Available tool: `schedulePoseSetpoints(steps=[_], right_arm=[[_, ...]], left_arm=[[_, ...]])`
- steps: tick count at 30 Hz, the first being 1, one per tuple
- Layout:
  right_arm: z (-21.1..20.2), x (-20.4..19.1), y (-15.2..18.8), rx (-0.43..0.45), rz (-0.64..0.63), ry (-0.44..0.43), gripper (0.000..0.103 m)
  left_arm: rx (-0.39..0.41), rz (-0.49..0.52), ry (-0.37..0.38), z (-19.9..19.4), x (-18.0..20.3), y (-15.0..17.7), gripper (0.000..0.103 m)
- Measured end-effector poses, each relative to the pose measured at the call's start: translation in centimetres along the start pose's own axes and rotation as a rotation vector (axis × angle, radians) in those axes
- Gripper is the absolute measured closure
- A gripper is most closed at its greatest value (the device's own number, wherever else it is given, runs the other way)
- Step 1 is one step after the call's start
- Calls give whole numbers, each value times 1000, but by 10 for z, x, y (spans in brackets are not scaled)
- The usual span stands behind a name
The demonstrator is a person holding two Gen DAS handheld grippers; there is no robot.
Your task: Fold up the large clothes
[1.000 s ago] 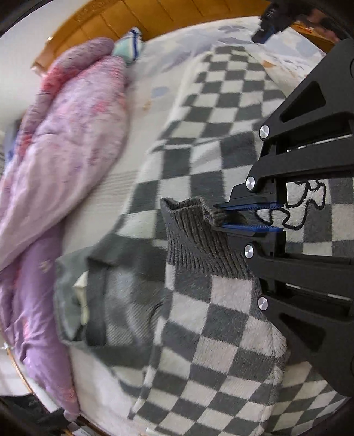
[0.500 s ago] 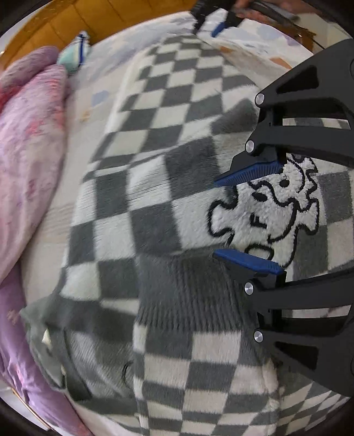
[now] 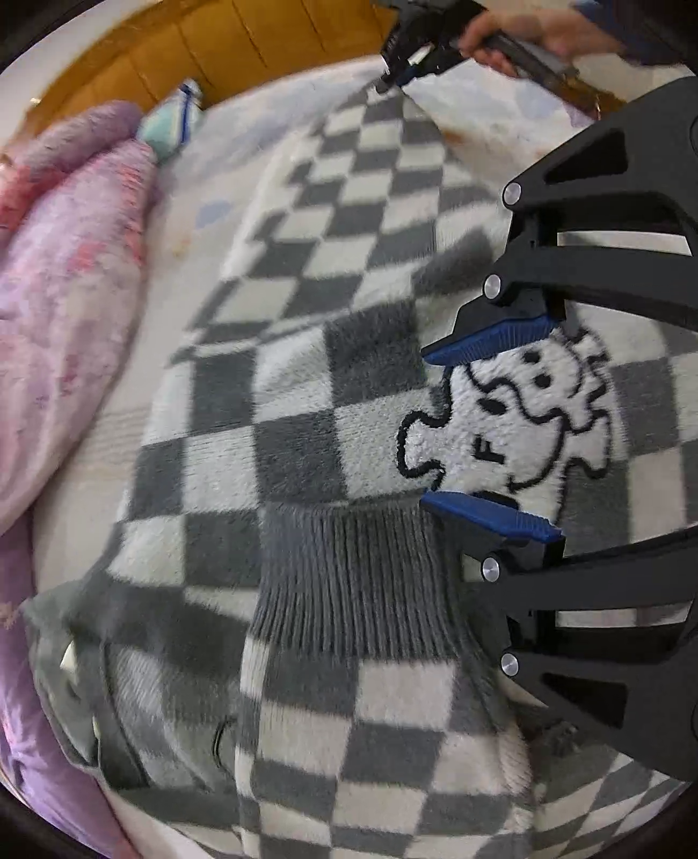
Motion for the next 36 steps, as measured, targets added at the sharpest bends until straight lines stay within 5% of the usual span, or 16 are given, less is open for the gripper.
schedulePoseSetpoints(steps=[5, 12, 15, 22, 27, 31, 36], right_arm=[[-69, -92, 1, 134, -245, -20, 95], [-127, -265, 59, 160, -462, -269, 95], [-135, -349, 114, 111, -514, -409, 95], [-109, -500, 269, -67, -684, -553, 95], [-67, -549, 363, -214, -780, -538, 93], [-21, -555, 421, -408, -849, -411, 82], [-52, -533, 406, -456, -868, -521, 67]], left_arm=[[110, -57, 30, -60, -32, -10, 35], [214, -218, -93, -140, -156, -36, 34], [251, -300, -113, -170, -213, -44, 34], [281, -374, -168, -221, -321, -42, 34], [278, -396, -173, -232, -365, -34, 34], [263, -429, -167, -233, -382, -31, 32], [286, -425, -114, -240, -373, -34, 29]])
Point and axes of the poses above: each gripper's, at about its wrist camera, not at the fingertips, and z roughly the way its jaws point, x to its right, y to its underside, the point moved 4 cm from there along z, roughly the way its jaws point, and after that the axes turned 12 degrees about -z, right-handed, at the moved point
